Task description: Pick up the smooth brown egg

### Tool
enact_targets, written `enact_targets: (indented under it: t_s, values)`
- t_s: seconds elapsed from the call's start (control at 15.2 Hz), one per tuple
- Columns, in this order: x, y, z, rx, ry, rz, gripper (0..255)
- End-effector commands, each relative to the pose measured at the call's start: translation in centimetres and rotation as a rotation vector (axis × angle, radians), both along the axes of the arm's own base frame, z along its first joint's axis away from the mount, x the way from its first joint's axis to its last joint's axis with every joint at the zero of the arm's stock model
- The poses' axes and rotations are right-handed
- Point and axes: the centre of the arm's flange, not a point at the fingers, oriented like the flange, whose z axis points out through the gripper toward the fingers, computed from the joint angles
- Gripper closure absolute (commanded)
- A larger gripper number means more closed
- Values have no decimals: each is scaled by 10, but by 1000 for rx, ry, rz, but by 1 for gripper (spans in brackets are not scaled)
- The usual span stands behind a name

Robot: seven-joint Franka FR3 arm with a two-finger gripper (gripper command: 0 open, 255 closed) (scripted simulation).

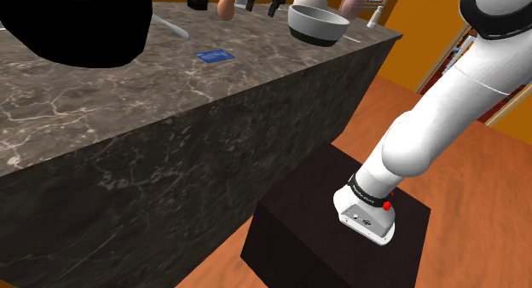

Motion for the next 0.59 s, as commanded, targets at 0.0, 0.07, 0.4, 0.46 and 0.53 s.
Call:
enact_targets:
  t_s: [0.0,0.07,0.4,0.46,0.53]
  values:
    - [26,1,4,5,-11,0,0]
    - [38,2,7,8,-16,0,0]
    - [98,8,22,22,-41,0,0]
    - [110,9,25,25,-46,0,0]
    - [122,10,28,28,-51,-1,0]
